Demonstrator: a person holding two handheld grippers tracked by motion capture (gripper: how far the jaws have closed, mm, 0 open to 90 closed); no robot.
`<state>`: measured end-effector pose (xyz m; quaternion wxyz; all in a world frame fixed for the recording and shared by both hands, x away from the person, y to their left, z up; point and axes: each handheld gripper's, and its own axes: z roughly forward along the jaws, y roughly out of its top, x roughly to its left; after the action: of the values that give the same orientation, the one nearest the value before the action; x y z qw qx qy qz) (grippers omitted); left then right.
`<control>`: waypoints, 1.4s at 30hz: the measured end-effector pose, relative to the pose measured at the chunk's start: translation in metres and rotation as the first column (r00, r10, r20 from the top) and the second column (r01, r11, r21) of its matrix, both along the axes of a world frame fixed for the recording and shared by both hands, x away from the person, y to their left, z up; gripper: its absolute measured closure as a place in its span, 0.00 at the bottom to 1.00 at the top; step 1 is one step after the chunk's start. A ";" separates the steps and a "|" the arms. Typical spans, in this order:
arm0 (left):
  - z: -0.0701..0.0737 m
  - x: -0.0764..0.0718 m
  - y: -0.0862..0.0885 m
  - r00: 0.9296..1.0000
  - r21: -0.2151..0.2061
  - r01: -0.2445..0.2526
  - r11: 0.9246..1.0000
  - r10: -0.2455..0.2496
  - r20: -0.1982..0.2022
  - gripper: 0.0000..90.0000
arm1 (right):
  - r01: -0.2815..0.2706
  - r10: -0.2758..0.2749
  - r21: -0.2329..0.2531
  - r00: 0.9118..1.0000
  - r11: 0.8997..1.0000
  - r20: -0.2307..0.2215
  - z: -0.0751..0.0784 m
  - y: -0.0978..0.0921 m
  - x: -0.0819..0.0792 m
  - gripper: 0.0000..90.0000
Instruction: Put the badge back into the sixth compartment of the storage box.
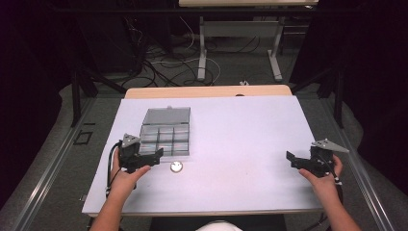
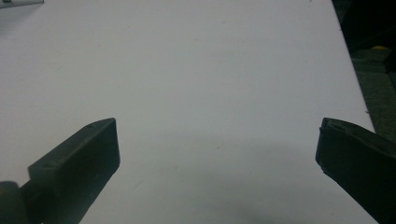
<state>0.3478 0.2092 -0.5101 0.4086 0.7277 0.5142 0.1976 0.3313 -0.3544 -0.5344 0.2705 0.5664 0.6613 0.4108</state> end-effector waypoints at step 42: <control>-0.015 -0.008 -0.046 0.994 0.105 0.090 0.990 -0.083 -0.072 0.19 | -0.052 0.054 -0.054 0.998 0.997 0.030 -0.005 0.010 0.007 0.00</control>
<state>0.3396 0.1628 -0.5248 0.3589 0.7767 0.4843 0.1826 0.3380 -0.3443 -0.5390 0.2848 0.5348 0.6824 0.4089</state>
